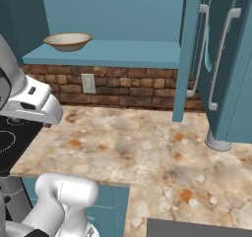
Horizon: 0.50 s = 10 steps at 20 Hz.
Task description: Pick up the bowls from the cabinet and place each bowl in front of a stool on the dining counter.
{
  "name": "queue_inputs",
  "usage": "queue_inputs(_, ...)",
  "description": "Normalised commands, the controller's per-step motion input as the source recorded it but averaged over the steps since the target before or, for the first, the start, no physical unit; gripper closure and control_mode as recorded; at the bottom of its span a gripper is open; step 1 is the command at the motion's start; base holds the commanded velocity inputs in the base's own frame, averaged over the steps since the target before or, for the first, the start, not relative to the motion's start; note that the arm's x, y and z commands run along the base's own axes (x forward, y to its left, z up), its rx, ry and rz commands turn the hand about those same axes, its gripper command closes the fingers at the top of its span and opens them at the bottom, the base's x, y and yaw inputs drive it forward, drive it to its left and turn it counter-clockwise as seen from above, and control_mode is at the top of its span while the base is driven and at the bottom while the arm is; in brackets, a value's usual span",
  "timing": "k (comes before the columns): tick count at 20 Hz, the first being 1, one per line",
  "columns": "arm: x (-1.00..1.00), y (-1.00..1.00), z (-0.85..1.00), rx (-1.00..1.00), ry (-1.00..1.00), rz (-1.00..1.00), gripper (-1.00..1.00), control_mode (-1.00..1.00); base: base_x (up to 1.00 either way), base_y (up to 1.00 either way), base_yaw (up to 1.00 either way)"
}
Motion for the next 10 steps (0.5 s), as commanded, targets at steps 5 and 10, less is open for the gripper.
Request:
queue_inputs(5,0.11,-0.07,0.14,0.14,0.0,0.0,-1.0,-1.0,0.0,0.0,0.0)
queue_inputs(10,0.24,-0.01,0.46,0.36,0.0,0.0,-1.0,-1.0,0.0,0.0,0.0)
